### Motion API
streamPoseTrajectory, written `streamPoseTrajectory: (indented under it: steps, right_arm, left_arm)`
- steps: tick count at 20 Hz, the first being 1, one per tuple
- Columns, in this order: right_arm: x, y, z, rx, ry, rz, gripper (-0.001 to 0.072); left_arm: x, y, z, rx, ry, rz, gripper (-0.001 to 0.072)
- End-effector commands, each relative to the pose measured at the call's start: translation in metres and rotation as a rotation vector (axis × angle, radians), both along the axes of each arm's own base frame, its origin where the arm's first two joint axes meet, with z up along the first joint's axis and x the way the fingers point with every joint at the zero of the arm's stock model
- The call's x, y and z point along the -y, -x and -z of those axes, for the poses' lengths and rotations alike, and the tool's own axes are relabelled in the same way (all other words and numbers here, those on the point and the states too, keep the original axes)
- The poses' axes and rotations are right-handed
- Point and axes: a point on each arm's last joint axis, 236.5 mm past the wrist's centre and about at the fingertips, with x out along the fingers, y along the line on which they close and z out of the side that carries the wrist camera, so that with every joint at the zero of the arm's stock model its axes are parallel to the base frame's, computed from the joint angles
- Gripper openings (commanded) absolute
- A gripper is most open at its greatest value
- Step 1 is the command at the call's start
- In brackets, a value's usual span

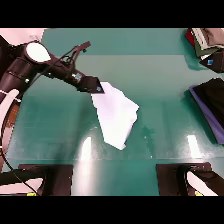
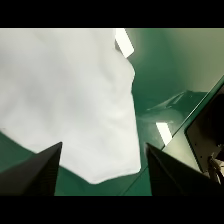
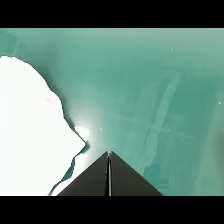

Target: Fold the shirts.

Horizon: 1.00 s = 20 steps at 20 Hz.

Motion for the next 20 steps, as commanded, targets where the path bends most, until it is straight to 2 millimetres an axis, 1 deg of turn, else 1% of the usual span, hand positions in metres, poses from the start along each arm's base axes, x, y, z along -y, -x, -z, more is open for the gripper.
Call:
streamPoseTrajectory:
  steps: [1,2,3,5,8,9,10,11,12,14,15,17,18,19,20]
  right_arm:
    - [0.0,0.001,0.001,-0.007,0.001,-0.002,0.0018]
    - [0.0,0.001,0.001,-0.007,0.001,-0.002,0.0018]
    - [0.0,0.001,0.001,-0.007,0.001,-0.001,0.0018]
    - [0.0,0.001,0.001,-0.007,0.001,-0.001,0.0018]
    - [0.0,0.001,0.002,-0.01,-0.002,0.0,0.0018]
    - [0.0,0.001,0.003,-0.02,-0.018,0.018,0.0018]
    - [0.0,0.001,0.006,-0.04,-0.031,0.03,0.0019]
    - [-0.001,0.005,0.014,-0.081,-0.029,0.024,0.0018]
    - [-0.001,0.01,0.026,-0.145,-0.022,0.01,0.0018]
    - [-0.003,0.02,0.051,-0.264,-0.017,-0.013,0.0019]
    - [-0.009,0.022,0.063,-0.3,-0.04,-0.027,0.0019]
    - [-0.03,0.035,0.096,-0.397,-0.13,-0.073,0.0019]
    - [-0.042,0.042,0.114,-0.44,-0.189,-0.085,0.002]
    - [-0.052,0.048,0.129,-0.467,-0.248,-0.087,0.0028]
    - [-0.063,0.053,0.144,-0.49,-0.315,-0.082,0.0179]
  left_arm:
    - [-0.044,0.018,0.004,-0.113,-0.065,0.009,0.0613]
    - [-0.054,0.027,0.011,-0.128,-0.101,0.012,0.0613]
    - [-0.057,0.039,0.02,-0.145,-0.11,0.02,0.0613]
    - [-0.053,0.059,0.047,-0.204,-0.072,-0.02,0.0614]
    - [-0.038,0.096,0.094,-0.343,0.043,-0.072,0.0614]
    - [-0.037,0.104,0.11,-0.381,0.058,-0.095,0.0614]
    - [-0.04,0.109,0.126,-0.405,0.045,-0.126,0.0614]
    - [-0.045,0.108,0.138,-0.398,0.021,-0.155,0.0614]
    - [-0.048,0.102,0.145,-0.374,0.007,-0.183,0.0614]
    - [-0.046,0.087,0.144,-0.337,0.027,-0.231,0.0614]
    - [-0.046,0.083,0.144,-0.327,0.034,-0.244,0.0614]
    - [-0.047,0.072,0.145,-0.277,0.034,-0.257,0.0614]
    - [-0.051,0.058,0.144,-0.232,0.034,-0.291,0.0615]
    - [-0.055,0.04,0.137,-0.18,0.042,-0.333,0.0614]
    - [-0.059,0.021,0.128,-0.126,0.052,-0.366,0.0614]
